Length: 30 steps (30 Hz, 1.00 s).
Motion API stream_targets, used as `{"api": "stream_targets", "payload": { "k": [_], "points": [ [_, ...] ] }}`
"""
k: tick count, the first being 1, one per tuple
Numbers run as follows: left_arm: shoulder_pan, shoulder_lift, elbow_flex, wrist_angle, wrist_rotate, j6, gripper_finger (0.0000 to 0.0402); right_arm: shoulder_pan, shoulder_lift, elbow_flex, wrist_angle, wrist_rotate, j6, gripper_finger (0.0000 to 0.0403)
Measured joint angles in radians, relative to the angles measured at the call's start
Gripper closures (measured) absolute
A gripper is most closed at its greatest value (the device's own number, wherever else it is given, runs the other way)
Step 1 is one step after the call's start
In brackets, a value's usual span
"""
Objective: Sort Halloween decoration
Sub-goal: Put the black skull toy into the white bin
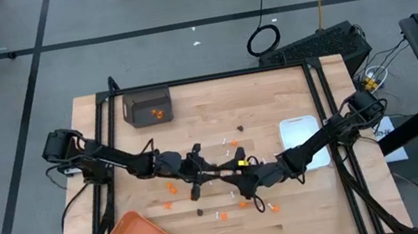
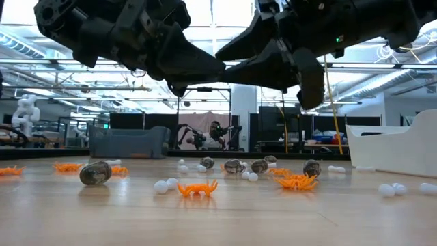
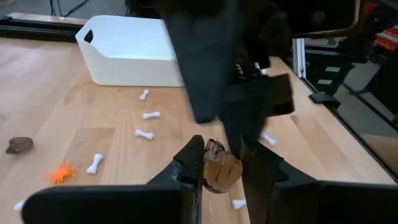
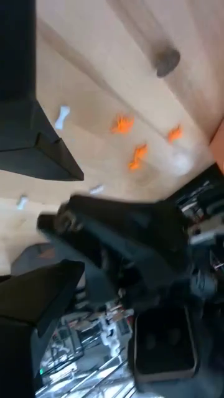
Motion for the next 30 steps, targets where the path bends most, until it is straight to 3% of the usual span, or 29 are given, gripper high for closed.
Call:
{"api": "stream_targets", "payload": {
  "k": [30],
  "points": [
    [0.000,0.000,0.000,0.040,-0.021,-0.199,0.0338,-0.083,0.000,0.000,0.011,-0.202,0.009,0.0292]
  ]
}}
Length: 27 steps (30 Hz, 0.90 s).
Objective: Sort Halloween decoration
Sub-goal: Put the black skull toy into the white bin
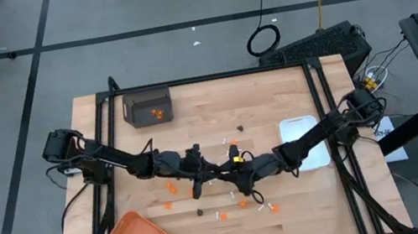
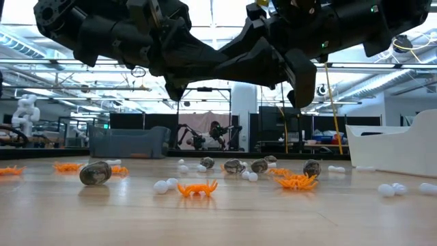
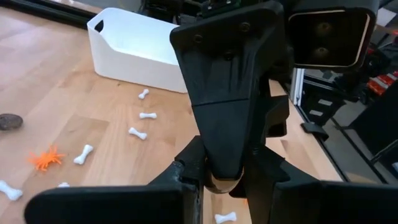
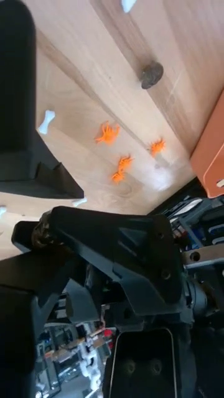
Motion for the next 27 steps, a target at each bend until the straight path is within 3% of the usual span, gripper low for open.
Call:
{"api": "stream_targets", "payload": {
  "k": [9,16,27],
  "points": [
    [-0.004,0.000,0.000,-0.009,-0.004,-0.039,0.0337,-0.006,-0.001,0.000,-0.014,-0.006,0.042,0.0369],
    [-0.005,0.001,0.000,-0.007,-0.004,-0.054,0.0308,0.008,-0.001,0.001,-0.024,0.000,0.132,0.0370],
    [-0.018,-0.002,0.003,0.006,-0.053,-0.052,0.0222,0.037,0.002,-0.001,-0.088,-0.007,0.269,0.0374]
  ]
}}
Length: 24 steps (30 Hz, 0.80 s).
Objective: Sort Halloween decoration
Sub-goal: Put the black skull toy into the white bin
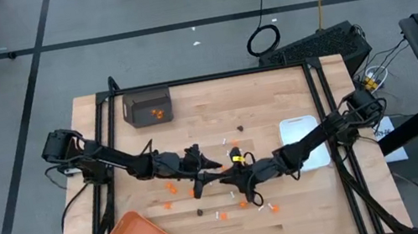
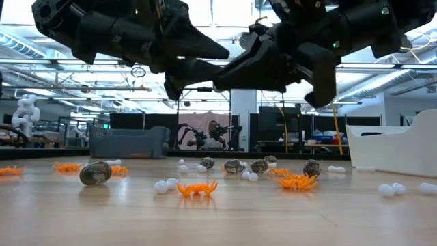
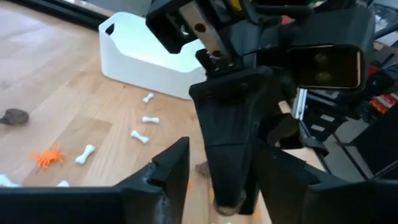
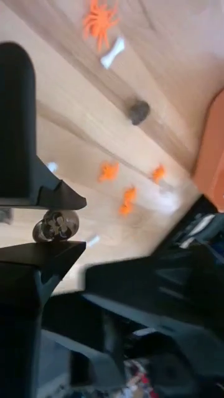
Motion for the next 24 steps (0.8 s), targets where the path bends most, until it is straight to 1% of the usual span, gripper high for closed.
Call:
{"api": "stream_targets", "payload": {
  "k": [3,5,7,10,13,16,20,24],
  "points": [
    [-0.005,0.000,0.000,0.004,-0.003,0.000,0.0209,0.014,0.000,0.000,-0.032,0.015,0.047,0.0374],
    [-0.004,0.000,0.000,0.001,-0.011,-0.002,0.0207,0.023,0.000,0.000,-0.043,0.016,0.068,0.0374],
    [-0.003,0.000,0.000,-0.003,-0.013,-0.017,0.0206,0.035,-0.002,0.000,-0.063,0.039,0.082,0.0374],
    [-0.008,-0.017,-0.002,-0.043,0.021,-0.088,0.0205,0.058,-0.019,0.000,-0.098,0.074,0.093,0.0373],
    [-0.032,-0.043,-0.002,-0.072,0.025,-0.088,0.0205,0.083,-0.058,0.000,-0.158,0.095,0.101,0.0374],
    [-0.056,-0.056,-0.002,-0.115,0.005,-0.033,0.0205,0.109,-0.116,0.000,-0.251,0.109,0.090,0.0374],
    [-0.069,-0.055,-0.002,-0.149,-0.032,-0.016,0.0205,0.143,-0.210,0.000,-0.418,0.206,0.080,0.0371],
    [-0.069,-0.045,-0.002,-0.174,-0.078,-0.017,0.0205,0.165,-0.315,0.000,-0.604,0.298,0.140,0.0372]
  ]
}}
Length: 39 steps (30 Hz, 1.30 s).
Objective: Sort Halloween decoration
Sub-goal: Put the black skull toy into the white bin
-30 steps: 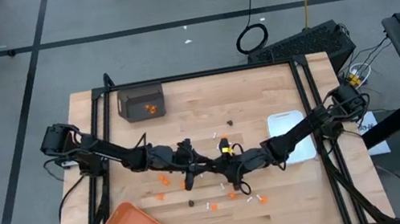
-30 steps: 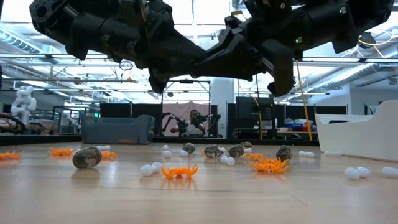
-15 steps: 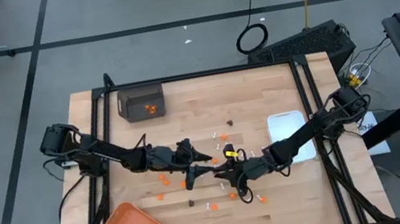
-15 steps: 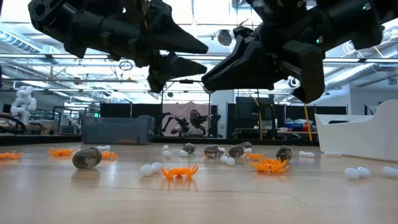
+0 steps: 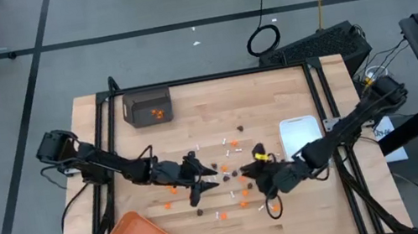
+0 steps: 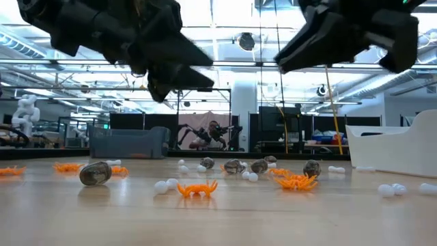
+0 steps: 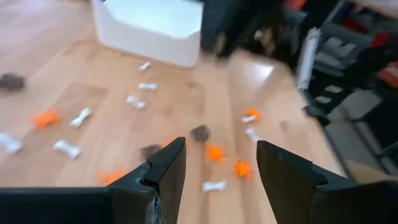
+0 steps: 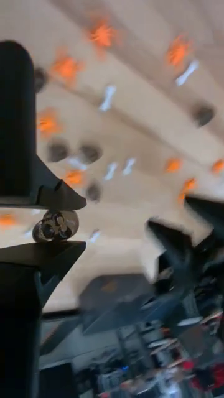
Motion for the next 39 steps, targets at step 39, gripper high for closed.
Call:
{"api": "stream_targets", "payload": {
  "k": [39],
  "points": [
    [-0.004,0.030,-0.001,-0.037,-0.171,0.121,0.0205,-0.005,-0.327,-0.093,-1.020,-0.083,1.303,0.0367]
  ]
}}
